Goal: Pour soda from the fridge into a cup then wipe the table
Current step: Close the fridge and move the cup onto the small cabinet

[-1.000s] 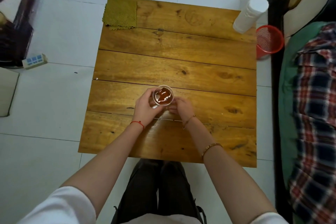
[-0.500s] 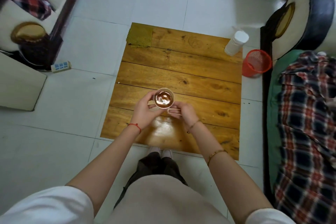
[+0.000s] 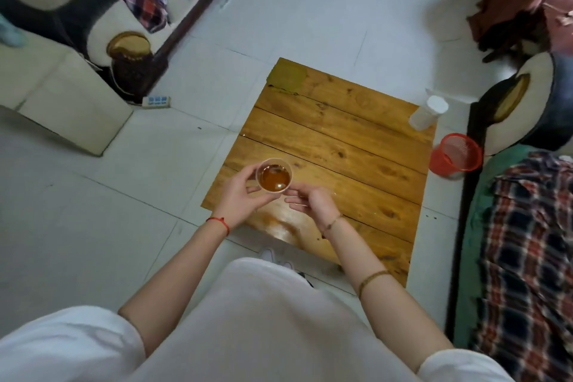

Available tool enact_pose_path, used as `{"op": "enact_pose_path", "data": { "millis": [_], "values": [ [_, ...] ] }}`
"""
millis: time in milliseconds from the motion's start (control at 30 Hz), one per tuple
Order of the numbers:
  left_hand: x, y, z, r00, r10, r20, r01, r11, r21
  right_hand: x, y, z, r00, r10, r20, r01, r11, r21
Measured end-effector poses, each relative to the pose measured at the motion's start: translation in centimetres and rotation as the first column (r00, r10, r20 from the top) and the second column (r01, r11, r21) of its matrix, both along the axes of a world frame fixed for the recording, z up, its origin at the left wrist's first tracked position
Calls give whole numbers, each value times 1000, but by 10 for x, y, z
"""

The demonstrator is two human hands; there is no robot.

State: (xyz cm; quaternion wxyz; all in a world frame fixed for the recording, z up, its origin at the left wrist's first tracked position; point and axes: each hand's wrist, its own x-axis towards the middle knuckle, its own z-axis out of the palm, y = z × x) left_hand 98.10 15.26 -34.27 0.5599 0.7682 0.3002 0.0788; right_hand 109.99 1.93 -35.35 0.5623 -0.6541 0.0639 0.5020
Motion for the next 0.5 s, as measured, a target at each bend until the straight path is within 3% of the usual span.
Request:
{"op": "enact_pose_path", "data": {
  "millis": [500],
  "values": [
    [-131,65,33,932,358,65,-362,930,65,-92,114,35,937,347,29,-348,936,52]
  ]
}}
